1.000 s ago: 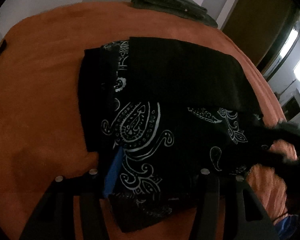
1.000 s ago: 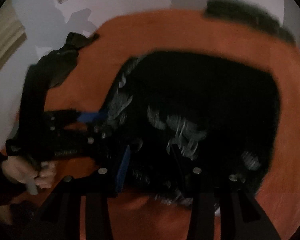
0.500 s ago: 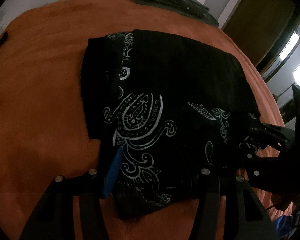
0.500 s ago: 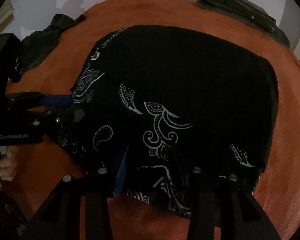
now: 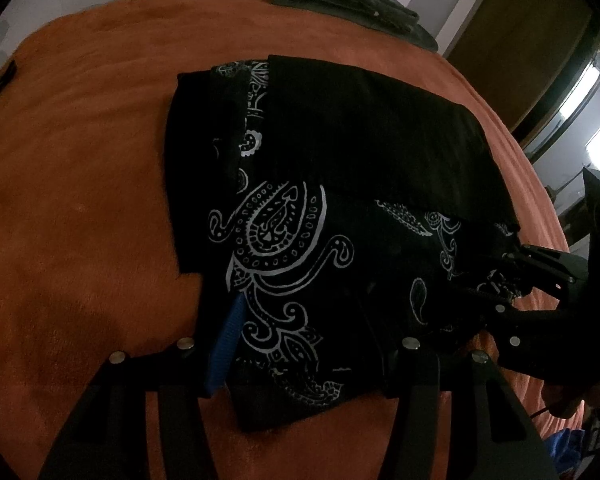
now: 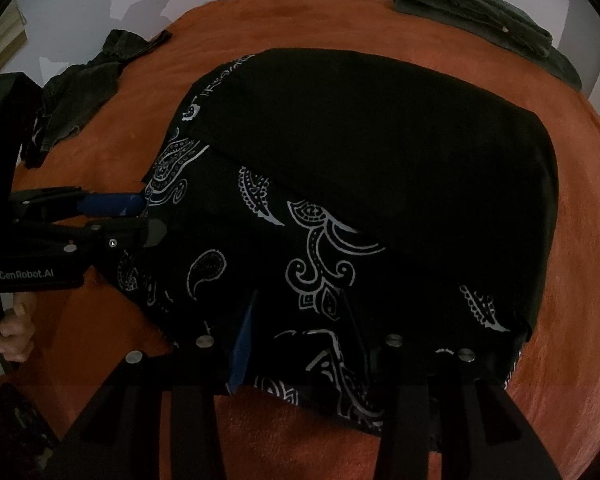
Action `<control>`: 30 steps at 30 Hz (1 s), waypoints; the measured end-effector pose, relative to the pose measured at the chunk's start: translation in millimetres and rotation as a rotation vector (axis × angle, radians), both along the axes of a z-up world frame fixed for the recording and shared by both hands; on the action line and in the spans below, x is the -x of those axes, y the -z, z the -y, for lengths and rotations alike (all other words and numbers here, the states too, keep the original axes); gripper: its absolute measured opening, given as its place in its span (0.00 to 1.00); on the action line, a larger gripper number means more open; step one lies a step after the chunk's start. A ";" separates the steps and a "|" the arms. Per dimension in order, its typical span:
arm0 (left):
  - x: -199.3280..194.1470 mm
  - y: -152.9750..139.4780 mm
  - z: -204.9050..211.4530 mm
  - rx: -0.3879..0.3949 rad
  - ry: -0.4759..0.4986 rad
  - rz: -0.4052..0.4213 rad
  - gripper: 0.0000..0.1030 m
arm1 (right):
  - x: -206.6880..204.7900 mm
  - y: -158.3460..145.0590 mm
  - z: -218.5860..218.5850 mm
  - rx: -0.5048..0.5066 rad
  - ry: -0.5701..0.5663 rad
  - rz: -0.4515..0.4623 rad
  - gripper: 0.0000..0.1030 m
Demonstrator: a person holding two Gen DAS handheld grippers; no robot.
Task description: Fold clothes
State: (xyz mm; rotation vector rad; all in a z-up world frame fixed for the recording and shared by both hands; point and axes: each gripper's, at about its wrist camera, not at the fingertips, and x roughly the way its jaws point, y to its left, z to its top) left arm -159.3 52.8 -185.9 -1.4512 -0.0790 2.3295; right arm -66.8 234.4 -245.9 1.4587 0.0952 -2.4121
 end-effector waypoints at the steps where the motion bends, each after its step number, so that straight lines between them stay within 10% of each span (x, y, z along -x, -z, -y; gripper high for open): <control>1: 0.3 0.4 -0.3 -0.001 0.000 0.000 0.55 | 0.0 -0.4 0.0 0.000 -0.001 0.001 0.39; 30: -1.8 9.0 -8.9 0.043 0.044 -0.005 0.66 | 2.9 -0.9 -1.0 0.001 -0.008 0.005 0.39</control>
